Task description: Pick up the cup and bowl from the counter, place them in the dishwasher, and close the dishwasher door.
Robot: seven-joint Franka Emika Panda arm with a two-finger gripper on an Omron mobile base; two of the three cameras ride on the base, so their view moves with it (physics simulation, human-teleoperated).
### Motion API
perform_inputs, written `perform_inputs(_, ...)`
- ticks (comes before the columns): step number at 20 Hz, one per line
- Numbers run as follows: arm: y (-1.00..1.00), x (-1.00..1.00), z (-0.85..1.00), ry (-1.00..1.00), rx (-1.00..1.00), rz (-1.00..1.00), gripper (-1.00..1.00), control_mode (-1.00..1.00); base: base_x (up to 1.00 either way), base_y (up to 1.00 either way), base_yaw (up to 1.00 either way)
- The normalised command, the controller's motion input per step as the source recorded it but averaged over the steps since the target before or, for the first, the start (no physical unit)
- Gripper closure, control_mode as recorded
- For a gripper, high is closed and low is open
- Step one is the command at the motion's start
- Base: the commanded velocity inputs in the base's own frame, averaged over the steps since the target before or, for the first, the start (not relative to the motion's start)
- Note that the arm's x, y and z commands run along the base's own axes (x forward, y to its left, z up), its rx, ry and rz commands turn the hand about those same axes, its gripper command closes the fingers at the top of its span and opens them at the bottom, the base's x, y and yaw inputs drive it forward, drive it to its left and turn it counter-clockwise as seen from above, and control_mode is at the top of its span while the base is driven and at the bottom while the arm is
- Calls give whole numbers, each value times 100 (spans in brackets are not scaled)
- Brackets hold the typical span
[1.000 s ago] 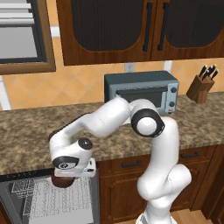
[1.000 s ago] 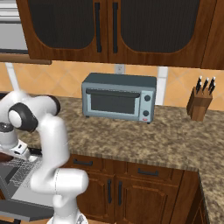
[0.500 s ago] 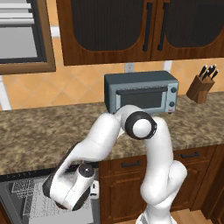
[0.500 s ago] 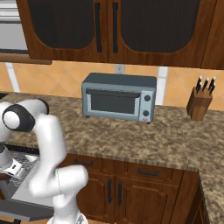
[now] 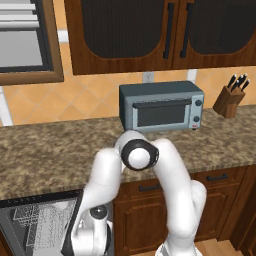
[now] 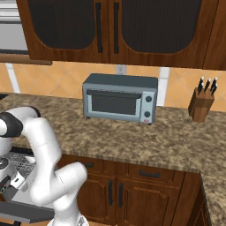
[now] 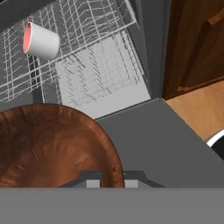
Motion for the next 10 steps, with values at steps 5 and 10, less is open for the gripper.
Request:
perform_inputs(5, 59, 0, -69, -14, -7, -24, 100, -100, 0, 0, 0)
perform_inputs(10, 49, 17, -6, -28, -5, -21, 100, -100, 0, 0, 0)
